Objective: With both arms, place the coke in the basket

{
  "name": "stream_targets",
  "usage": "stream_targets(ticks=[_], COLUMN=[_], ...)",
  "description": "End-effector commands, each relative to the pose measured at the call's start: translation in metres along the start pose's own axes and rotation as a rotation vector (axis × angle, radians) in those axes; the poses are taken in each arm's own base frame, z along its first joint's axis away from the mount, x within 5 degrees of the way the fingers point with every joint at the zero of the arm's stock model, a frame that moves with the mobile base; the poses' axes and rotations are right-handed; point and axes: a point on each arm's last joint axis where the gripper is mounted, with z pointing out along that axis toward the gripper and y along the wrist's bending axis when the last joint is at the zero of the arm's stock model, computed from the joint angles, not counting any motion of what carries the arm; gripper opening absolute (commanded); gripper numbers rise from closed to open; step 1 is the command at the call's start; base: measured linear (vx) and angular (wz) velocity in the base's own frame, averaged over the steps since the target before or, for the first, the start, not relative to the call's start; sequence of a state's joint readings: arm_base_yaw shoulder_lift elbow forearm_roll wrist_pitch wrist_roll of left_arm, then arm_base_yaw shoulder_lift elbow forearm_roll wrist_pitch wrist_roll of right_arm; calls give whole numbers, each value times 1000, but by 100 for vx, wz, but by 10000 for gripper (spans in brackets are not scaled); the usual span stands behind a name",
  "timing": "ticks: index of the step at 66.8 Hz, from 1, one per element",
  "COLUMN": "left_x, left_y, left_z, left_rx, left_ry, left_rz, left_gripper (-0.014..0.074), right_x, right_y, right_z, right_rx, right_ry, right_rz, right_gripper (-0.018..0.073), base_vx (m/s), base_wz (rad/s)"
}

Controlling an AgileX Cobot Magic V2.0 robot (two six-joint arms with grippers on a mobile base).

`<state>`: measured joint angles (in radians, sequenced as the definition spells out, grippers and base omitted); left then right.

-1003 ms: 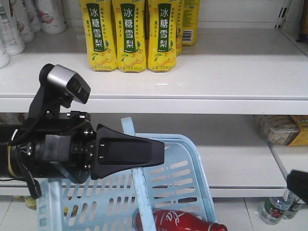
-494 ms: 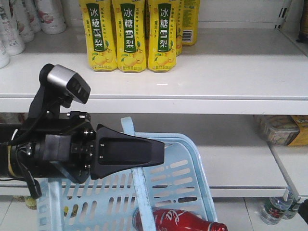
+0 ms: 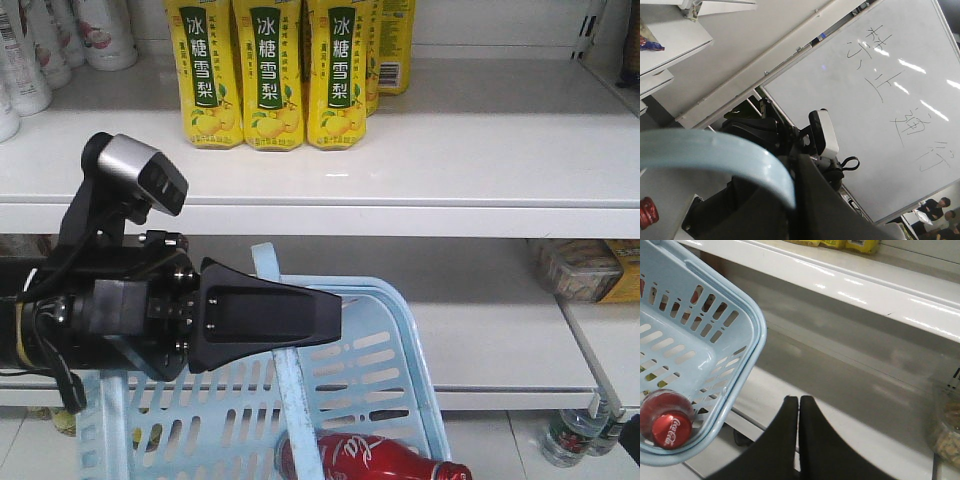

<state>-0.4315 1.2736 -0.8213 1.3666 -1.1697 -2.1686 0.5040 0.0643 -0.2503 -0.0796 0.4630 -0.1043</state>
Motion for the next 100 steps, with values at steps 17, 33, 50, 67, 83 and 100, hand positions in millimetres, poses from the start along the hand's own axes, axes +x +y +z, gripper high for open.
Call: stream_targets(ticks=[17, 33, 50, 67, 83, 100], left_x=[-7, -10, 8, 38, 79, 119], left_y=[-38, -18, 3, 25, 48, 62], left_z=[-3, -3, -12, -38, -75, -108], left_rx=[239, 55, -94, -334, -575, -765], left_ry=[-37, -127, -189, -316, -478, -550], left_rz=[22, 169, 483, 607, 463, 415], left_gripper=[-6, -6, -6, -6, -6, -6], right_x=[-15, -15, -15, -15, -15, -15], right_y=[-3, -3, -3, -3, -3, -3], right_z=[-2, -2, -2, -2, -2, -2], right_rx=[18, 18, 18, 18, 18, 18], right_ry=[-90, -90, -90, -90, -90, -90], right_rz=[-14, -14, -14, -14, -14, -14], right_gripper=[-5, -5, -5, -5, -5, -5], base_vx=[0, 0, 0, 0, 0, 0], base_wz=[0, 0, 0, 0, 0, 0])
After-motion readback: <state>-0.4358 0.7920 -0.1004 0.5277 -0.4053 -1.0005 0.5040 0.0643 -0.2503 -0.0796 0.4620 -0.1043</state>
